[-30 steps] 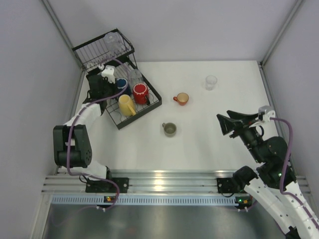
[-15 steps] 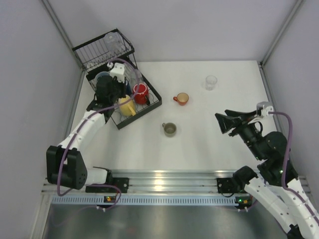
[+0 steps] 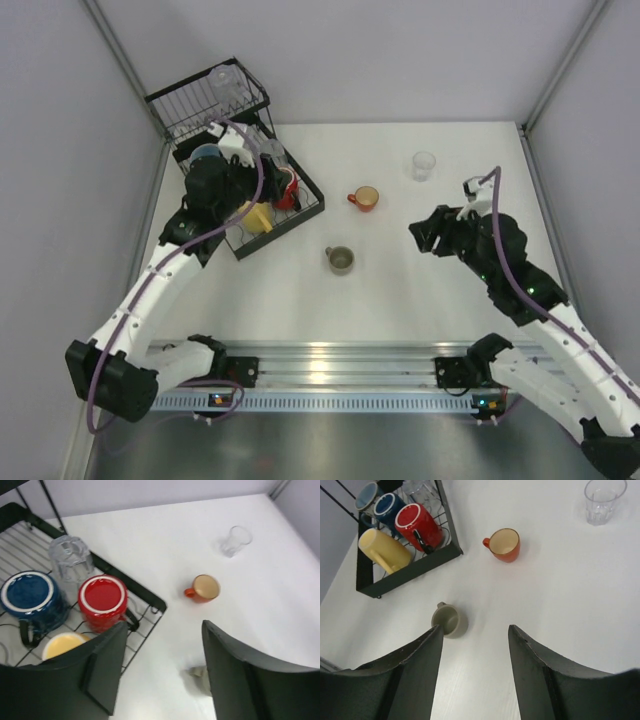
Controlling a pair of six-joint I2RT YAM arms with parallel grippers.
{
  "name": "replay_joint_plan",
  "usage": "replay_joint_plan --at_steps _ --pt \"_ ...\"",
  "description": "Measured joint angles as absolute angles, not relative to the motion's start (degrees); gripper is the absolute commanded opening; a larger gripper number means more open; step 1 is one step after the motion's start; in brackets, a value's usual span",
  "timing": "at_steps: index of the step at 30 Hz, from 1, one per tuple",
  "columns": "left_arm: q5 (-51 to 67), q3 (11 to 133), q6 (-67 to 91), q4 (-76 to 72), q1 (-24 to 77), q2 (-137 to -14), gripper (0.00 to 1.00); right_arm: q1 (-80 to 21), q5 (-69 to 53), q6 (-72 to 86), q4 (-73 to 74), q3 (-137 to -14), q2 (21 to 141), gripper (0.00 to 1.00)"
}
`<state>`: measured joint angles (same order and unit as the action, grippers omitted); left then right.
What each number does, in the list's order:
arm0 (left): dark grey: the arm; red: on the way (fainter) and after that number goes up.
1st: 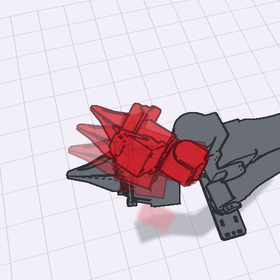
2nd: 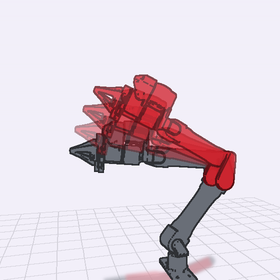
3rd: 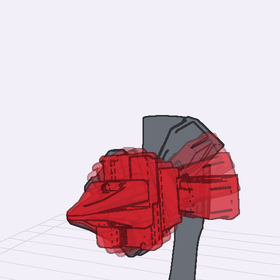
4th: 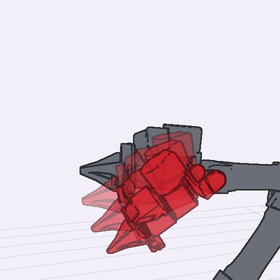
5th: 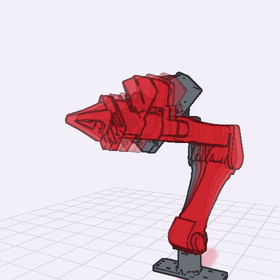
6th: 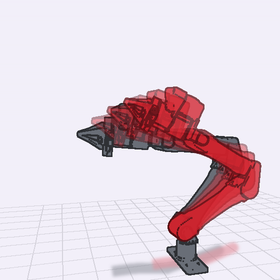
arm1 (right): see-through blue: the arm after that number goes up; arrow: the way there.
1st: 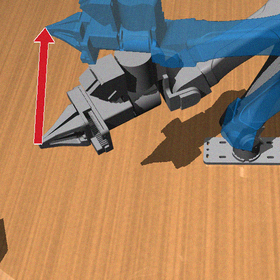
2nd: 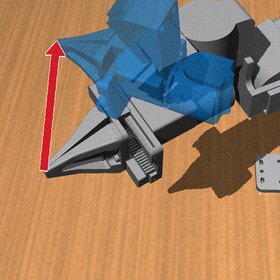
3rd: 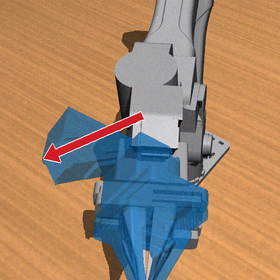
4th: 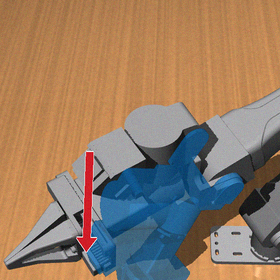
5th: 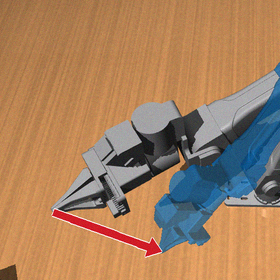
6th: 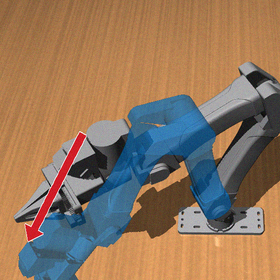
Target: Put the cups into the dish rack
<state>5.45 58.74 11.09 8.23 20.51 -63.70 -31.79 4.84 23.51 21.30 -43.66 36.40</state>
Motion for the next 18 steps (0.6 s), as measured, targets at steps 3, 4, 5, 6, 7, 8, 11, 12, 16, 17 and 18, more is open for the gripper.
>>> replay_joint_plan --at_steps 3,4,5,6,7,8,11,12,16,17,18 --pt "9.6 62.4 15.5 9.1 20.3 -64.4 0.98 -31.8 6.5 23.9 23.6 -47.5 43.2 0.54" --pt "11.0 63.5 16.5 9.6 20.3 -65.0 0.98 -31.8 7.2 24.1 24.3 -48.9 45.4 0.54" --pt "12.6 64.6 18.0 10.4 20.3 -65.8 0.98 -31.8 7.8 24.1 24.8 -50.5 48.2 0.54" --pt "14.2 65.3 19.0 10.8 20.3 -66.7 0.98 -31.8 8.3 24.1 25.1 -52.2 50.6 0.54" --pt "15.5 65.6 19.7 11.2 20.3 -67.2 0.98 -31.8 8.7 24.1 25.1 -53.8 53.0 0.53" --pt "16.8 65.7 20.4 11.6 20.3 -67.9 0.98 -31.7 9.3 24.0 25.0 -55.4 55.6 0.53" --pt "20.1 65.7 21.6 13.8 20.3 -69.0 0.98 -30.2 10.4 24.0 25.6 -61.0 63.0 0.51" --pt "20.7 65.7 21.9 14.3 20.3 -69.2 0.98 -29.2 10.5 24.0 26.0 -63.0 65.5 0.51" --pt "22.4 65.7 22.5 14.9 20.3 -68.9 0.95 -21.9 10.4 23.8 26.6 -71.7 77.1 0.50" --pt "22.7 65.7 22.5 14.9 20.3 -68.7 0.95 -19.6 10.3 23.6 26.6 -73.6 79.9 0.50" --pt "22.7 65.7 22.6 14.9 20.3 -68.4 0.94 -17.3 9.9 23.1 26.8 -75.4 82.5 0.49"
